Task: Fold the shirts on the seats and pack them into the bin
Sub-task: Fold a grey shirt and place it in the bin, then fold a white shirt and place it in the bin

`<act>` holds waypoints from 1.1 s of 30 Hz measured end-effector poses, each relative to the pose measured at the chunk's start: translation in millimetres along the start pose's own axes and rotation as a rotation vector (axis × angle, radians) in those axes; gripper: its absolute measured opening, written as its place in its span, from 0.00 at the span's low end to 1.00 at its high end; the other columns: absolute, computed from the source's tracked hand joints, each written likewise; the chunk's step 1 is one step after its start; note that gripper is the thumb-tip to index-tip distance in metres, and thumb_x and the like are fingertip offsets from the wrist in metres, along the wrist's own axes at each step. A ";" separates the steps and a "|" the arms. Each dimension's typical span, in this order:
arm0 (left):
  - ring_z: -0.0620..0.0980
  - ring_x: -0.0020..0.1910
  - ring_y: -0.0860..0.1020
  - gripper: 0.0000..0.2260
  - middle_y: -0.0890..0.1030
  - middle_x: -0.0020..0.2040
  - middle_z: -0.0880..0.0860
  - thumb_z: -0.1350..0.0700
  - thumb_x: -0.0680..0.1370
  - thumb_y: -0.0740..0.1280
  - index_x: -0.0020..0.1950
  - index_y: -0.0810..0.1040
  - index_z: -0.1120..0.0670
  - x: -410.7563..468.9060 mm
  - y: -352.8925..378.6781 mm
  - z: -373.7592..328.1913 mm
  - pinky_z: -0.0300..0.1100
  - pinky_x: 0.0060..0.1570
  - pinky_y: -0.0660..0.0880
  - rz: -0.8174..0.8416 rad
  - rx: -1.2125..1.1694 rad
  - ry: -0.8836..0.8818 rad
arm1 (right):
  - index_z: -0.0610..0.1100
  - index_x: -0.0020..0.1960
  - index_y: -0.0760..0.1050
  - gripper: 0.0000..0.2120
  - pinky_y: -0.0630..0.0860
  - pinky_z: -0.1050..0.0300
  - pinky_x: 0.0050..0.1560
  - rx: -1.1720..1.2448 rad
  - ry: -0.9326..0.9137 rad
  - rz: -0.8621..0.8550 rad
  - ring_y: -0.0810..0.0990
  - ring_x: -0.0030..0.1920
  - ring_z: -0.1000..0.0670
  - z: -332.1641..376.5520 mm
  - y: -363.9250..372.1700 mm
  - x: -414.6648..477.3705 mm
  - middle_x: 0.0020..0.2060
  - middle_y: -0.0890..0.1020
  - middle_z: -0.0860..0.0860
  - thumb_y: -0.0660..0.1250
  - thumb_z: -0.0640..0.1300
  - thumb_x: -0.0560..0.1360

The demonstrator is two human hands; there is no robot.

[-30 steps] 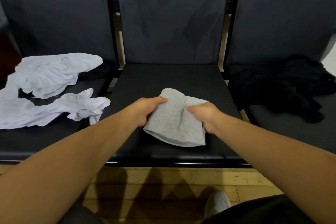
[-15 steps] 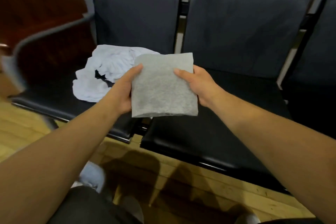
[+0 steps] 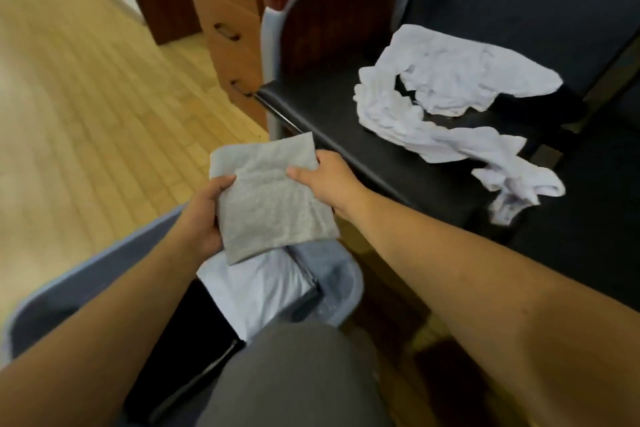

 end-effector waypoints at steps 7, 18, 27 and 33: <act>0.59 0.55 0.83 0.19 0.85 0.57 0.58 0.50 0.77 0.71 0.66 0.77 0.56 8.8 -131.7 86.6 0.54 0.48 0.80 -0.300 -0.034 -0.123 | 0.41 0.63 0.76 0.14 0.78 0.43 0.59 -0.304 0.148 0.217 0.80 0.59 0.41 -100.3 122.9 22.4 0.59 0.81 0.43 0.69 0.43 0.79; 0.59 0.63 0.75 0.18 0.76 0.65 0.56 0.46 0.83 0.63 0.69 0.72 0.55 47.3 -158.5 120.9 0.57 0.62 0.72 -0.350 0.508 -0.126 | 0.33 0.70 0.70 0.20 0.75 0.45 0.62 -0.657 0.138 0.224 0.75 0.64 0.35 -130.4 114.0 35.2 0.66 0.75 0.35 0.63 0.42 0.81; 0.57 0.39 0.75 0.10 0.77 0.40 0.60 0.51 0.75 0.64 0.43 0.74 0.59 41.5 -71.4 -35.1 0.51 0.42 0.73 -0.369 0.709 0.136 | 0.39 0.60 0.81 0.12 0.76 0.49 0.63 -0.507 -0.077 0.045 0.81 0.58 0.46 12.2 25.3 17.5 0.56 0.84 0.45 0.68 0.42 0.78; 0.49 0.37 0.76 0.07 0.78 0.41 0.54 0.60 0.81 0.62 0.43 0.73 0.54 12.1 105.1 -94.2 0.43 0.38 0.75 -0.099 0.649 0.293 | 0.38 0.54 0.83 0.09 0.76 0.47 0.61 -0.579 -0.204 -0.177 0.81 0.54 0.43 81.6 -97.9 -7.2 0.51 0.85 0.42 0.66 0.41 0.79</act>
Point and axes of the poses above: each hand's wrist, its own x-axis towards the middle knuckle, its own y-axis out of the palm, z = x × y, the point moved 8 cm from there along x, towards the middle knuckle
